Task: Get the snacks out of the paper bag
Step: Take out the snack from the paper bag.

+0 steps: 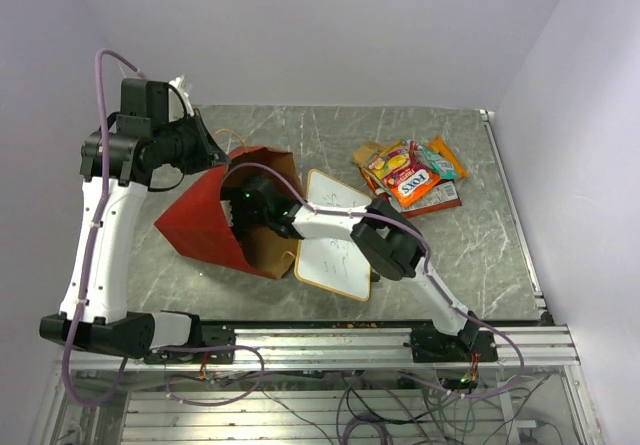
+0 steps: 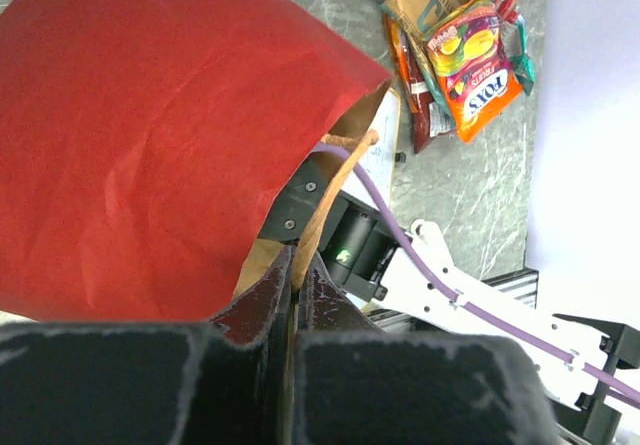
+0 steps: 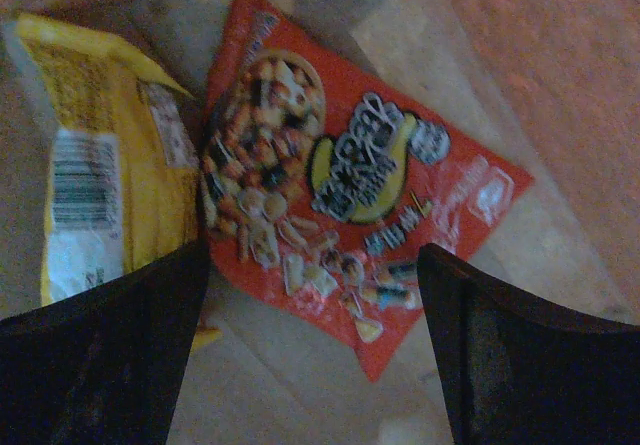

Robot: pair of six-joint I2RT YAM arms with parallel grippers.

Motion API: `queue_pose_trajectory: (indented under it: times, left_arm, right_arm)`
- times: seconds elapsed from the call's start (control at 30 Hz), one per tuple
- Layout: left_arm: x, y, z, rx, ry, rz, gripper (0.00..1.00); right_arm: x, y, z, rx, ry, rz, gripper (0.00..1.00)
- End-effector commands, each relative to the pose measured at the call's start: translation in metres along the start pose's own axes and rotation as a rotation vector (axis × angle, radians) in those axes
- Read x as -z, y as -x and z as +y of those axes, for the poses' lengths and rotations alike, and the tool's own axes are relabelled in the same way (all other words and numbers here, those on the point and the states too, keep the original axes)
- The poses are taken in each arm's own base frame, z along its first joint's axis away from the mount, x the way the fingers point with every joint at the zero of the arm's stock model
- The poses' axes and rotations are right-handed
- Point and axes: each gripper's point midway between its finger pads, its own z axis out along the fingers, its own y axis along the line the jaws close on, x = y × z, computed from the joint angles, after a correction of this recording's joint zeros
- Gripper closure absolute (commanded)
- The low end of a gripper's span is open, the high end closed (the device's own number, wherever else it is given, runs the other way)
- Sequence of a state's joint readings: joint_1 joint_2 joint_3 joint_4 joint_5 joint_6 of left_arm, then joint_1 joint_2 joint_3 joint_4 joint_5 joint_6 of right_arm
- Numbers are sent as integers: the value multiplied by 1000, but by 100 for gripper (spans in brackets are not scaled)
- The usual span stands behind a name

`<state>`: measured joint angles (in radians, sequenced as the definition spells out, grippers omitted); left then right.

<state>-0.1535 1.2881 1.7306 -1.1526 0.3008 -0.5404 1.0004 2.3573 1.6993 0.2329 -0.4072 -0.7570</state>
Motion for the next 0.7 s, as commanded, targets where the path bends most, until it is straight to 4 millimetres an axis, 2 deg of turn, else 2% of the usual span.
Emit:
queue_pose_trajectory:
  times: [0.0, 0.13, 0.3, 0.5, 0.67]
  left_arm:
    - [14, -5, -14, -38, -53, 43, 93]
    - [11, -12, -14, -38, -65, 88, 93]
    - [9, -23, -6, -57, -33, 163, 93]
    - [4, -24, -3, -68, -26, 191, 93]
    - [7, -16, 0, -87, 13, 170, 93]
  right_arm:
    - [-26, 12, -1, -13, -61, -10, 15]
    - [-37, 6, -1, 20, -63, 11, 15]
    - [-58, -18, 4, 82, -59, 88, 16]
    - [-68, -27, 3, 110, -69, 122, 33]
    - [-71, -36, 8, 87, -56, 143, 50]
